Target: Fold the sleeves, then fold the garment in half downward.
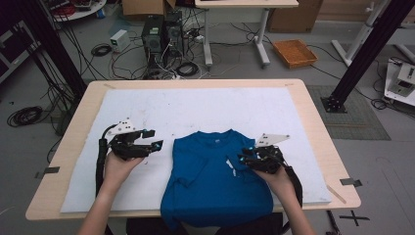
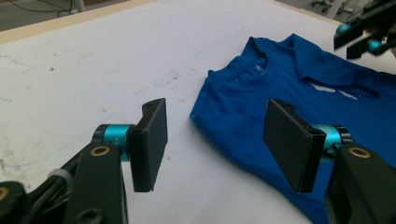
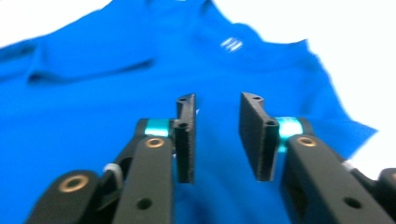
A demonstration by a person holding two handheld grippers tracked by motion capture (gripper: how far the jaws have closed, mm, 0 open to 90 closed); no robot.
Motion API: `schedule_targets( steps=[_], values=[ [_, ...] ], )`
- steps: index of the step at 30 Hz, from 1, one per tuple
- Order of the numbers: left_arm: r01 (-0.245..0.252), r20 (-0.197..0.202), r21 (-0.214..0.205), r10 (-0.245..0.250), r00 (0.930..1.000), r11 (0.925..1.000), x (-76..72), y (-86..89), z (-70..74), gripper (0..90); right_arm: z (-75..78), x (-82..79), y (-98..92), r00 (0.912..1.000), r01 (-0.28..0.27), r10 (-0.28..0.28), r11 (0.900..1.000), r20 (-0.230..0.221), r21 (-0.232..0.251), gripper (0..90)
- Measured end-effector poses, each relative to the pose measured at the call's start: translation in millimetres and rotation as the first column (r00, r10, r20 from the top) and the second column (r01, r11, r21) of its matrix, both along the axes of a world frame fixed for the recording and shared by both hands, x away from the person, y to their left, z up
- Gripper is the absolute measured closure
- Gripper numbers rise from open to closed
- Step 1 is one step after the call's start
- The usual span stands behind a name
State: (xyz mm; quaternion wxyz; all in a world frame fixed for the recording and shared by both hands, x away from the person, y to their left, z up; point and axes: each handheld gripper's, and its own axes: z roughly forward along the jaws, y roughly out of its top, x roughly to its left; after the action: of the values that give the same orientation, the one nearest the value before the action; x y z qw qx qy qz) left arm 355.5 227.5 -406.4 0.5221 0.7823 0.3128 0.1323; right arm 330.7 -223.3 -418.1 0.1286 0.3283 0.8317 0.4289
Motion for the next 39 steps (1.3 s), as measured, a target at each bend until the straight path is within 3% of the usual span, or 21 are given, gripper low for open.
schedule_targets(
  steps=[2,5,8,15,26,39],
  values=[
    [-0.001,0.002,-0.003,0.001,1.0000,1.0000,0.1,-1.1,0.1,40.1,3.8,4.1,-11.6,0.9970,0.077,-0.077,0.9957,-0.004,0.052,54.9],
    [-0.003,0.006,-0.015,0.003,1.0000,0.9999,0.2,-1.6,0.7,40.1,7.0,9.9,-28.2,0.9891,0.147,-0.147,0.9819,-0.007,0.120,44.7],
    [-0.006,0.015,-0.020,0.006,0.9999,0.9998,0.4,-1.5,0.8,40.1,8.8,12.8,-39.9,0.9832,0.182,-0.182,0.9710,-0.018,0.155,40.2],
    [-0.005,0.016,-0.021,0.006,0.9999,0.9998,1.7,-5.1,-1.1,37.3,14.7,15.1,-58.1,0.9725,0.230,-0.233,0.9566,-0.009,0.179,32.6],
    [-0.011,0.065,-0.006,0.012,0.9978,0.9999,-5.1,-9.5,4.1,35.1,18.1,17.5,-75.1,0.9545,0.296,-0.297,0.9302,-0.027,0.218,27.0],
    [-0.019,0.059,-0.027,0.021,0.9980,0.9994,-5.0,-9.7,4.9,35.1,19.1,18.5,-74.8,0.9519,0.302,-0.306,0.9307,-0.014,0.206,26.9]
  ],
)
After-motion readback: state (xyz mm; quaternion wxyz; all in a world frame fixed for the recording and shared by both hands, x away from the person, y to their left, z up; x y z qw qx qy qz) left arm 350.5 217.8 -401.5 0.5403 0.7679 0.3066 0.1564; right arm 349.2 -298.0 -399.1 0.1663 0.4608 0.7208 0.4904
